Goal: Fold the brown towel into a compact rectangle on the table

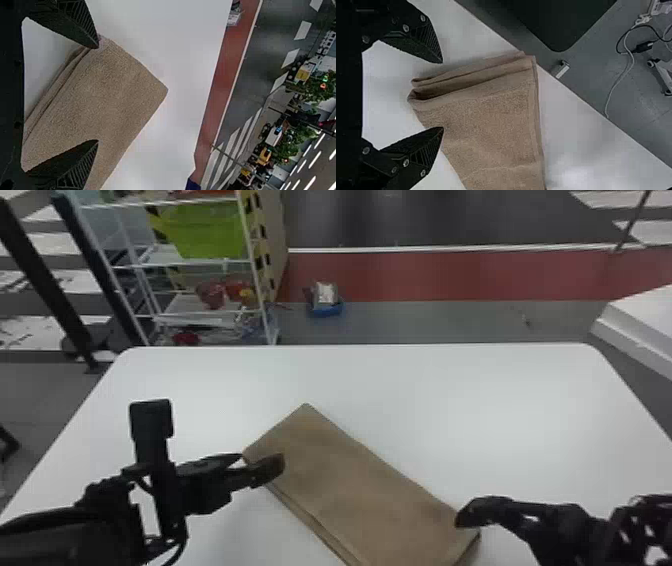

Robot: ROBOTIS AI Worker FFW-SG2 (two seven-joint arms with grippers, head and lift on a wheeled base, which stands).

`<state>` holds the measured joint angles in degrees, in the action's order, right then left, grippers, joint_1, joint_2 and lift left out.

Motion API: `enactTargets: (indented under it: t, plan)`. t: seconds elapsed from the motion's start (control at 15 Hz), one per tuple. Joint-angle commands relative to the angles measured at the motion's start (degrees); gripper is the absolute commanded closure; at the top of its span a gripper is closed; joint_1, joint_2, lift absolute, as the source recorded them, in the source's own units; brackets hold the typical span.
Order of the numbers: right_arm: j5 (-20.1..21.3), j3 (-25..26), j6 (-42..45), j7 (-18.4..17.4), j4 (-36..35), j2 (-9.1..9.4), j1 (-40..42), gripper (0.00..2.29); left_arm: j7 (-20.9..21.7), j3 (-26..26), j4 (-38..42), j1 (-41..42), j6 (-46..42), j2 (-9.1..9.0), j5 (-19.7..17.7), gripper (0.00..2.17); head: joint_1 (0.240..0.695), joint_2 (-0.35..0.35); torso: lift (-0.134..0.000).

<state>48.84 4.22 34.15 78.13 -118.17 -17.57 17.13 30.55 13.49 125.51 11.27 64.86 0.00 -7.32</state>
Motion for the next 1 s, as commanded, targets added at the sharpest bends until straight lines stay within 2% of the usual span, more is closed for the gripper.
enactTargets:
  t: [0.0,0.2,0.33,0.53,0.6,0.67,0.73,0.87,0.93]
  plan:
    - [2.7,-1.4,0.0,0.2,0.9,0.08,-0.3,0.34,0.0,0.2,0.0,0.5,-0.6,-0.15,-0.2,0.03,0.695,0.081,-0.134]
    - [3.4,-2.5,0.0,0.2,1.6,0.34,-0.8,0.35,0.0,0.4,0.0,0.5,-1.1,-0.15,-0.2,0.03,0.695,0.088,-0.134]
    - [3.6,-2.9,-0.2,0.2,2.0,0.52,-1.0,0.49,0.0,0.4,-0.1,0.5,-1.3,-0.15,-0.6,0.03,0.695,0.093,-0.134]
    - [3.8,-3.8,-1.8,0.2,2.5,0.69,-1.5,0.53,0.0,0.5,-0.3,0.5,-1.4,-0.15,-0.8,0.03,0.695,0.099,-0.134]
    - [3.7,-4.2,-1.9,0.2,2.9,0.78,-1.7,0.82,0.0,0.5,-0.4,0.5,-1.4,-0.15,-0.8,0.03,0.695,0.1,-0.134]
    - [3.5,-4.4,-1.9,0.2,3.3,0.96,-1.8,0.92,0.0,0.5,-0.4,0.6,-1.8,-0.15,-0.8,0.03,0.695,0.102,-0.134]
    - [3.5,-4.6,-2.1,0.2,3.6,1.13,-2.1,0.92,0.0,0.5,-0.5,0.5,-1.8,-0.15,-0.8,0.03,0.695,0.104,-0.134]
    - [4.1,-5.3,-2.5,0.2,4.2,1.22,-2.4,1.17,0.0,0.5,-0.7,0.5,-2.1,-0.15,-0.9,0.03,0.695,0.111,-0.134]
    - [3.5,-5.3,-2.6,0.2,4.1,1.22,-2.5,1.18,0.0,0.6,-0.8,0.6,-2.1,-0.15,-0.9,0.03,0.695,0.112,-0.134]
